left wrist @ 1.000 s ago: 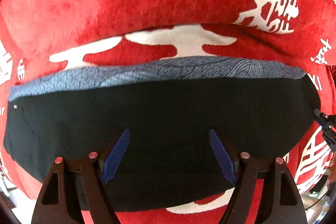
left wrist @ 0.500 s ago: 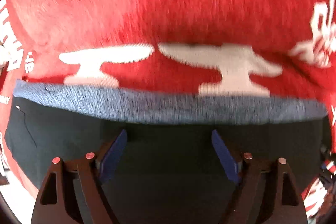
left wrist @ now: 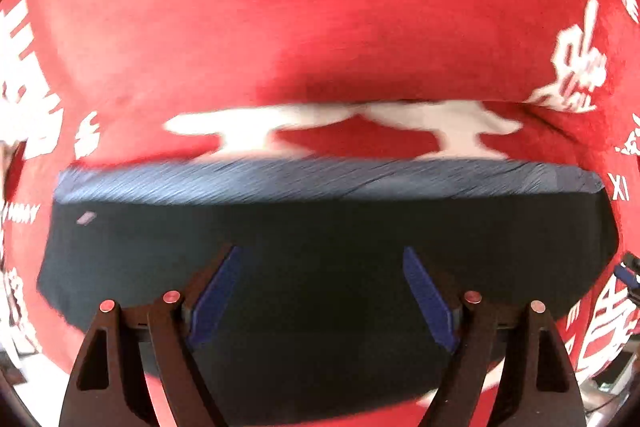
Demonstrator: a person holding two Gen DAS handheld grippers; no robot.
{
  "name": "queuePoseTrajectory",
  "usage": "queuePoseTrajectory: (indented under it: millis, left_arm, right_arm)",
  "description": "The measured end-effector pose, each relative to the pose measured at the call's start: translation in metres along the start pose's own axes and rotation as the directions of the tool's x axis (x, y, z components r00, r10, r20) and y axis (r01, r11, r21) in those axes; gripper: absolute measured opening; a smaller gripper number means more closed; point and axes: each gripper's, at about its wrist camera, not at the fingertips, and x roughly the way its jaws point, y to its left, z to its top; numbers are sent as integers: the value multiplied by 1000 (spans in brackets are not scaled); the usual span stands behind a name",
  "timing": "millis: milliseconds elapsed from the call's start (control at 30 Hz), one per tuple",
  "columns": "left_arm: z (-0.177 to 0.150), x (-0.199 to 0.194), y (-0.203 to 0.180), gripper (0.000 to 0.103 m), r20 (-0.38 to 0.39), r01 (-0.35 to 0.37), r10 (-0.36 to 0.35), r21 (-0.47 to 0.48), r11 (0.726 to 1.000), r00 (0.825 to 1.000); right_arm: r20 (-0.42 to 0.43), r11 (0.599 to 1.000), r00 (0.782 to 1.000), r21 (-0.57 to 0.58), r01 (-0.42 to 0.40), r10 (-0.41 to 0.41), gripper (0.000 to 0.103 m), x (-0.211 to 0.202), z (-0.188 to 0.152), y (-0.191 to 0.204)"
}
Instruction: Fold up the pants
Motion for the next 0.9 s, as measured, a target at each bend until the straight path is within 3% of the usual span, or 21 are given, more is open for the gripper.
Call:
queuePoseTrajectory:
  millis: [100, 167, 267, 333, 400, 467, 567, 667, 700, 733, 833, 900]
  left_arm:
    - [-21, -10, 70, 84, -16, -9, 7, -90, 996, 1000]
    - [-49, -7, 110, 84, -16, -33, 32, -115, 993, 999]
    - [-62, 1, 165, 84, -8, -94, 94, -102, 990, 996]
    - [-71, 3, 192, 84, -2, -126, 127, -74, 989, 992]
    - [-76, 20, 220, 84, -39, -149, 147, -61, 987, 988]
    - [-85, 30, 247, 89, -44, -47, 43, -99, 994, 998]
    - [-91, 32, 255, 90, -21, -11, 10, -61, 998, 1000]
    - [-93, 34, 255, 91, -2, 5, -5, -54, 999, 1000]
    - [-93, 35, 257, 91, -2, 11, -11, -57, 998, 1000]
    - [-93, 34, 258, 91, -1, 16, -16, -57, 998, 1000]
    - [-101, 30, 263, 91, 6, 18, -17, -38, 999, 1000]
    - [-110, 33, 271, 91, 12, 32, -31, -30, 999, 999]
  right_arm:
    - [-152, 988, 980, -70, -137, 125, 42, 28, -50, 51]
    - [-252, 972, 947, -71, -223, 199, 42, 65, -89, 87]
    - [-366, 945, 879, 0, -327, 304, 42, 136, -152, 138]
    - [-399, 936, 856, 16, -352, 329, 42, 188, -187, 176]
    - [-393, 939, 861, 15, -345, 323, 42, 207, -211, 187]
    - [-376, 943, 869, 41, -330, 321, 42, 223, -225, 192]
    - [-344, 957, 894, 61, -283, 286, 42, 235, -229, 193]
    - [-337, 964, 903, 84, -253, 266, 41, 242, -229, 194]
    - [-340, 967, 905, 79, -243, 255, 19, 243, -228, 196]
    - [-337, 971, 910, 63, -232, 239, 10, 242, -226, 201]
    - [-313, 971, 928, -59, -233, 203, 9, 225, -220, 226]
    - [-328, 979, 939, -138, -152, 100, 9, 228, -229, 230]
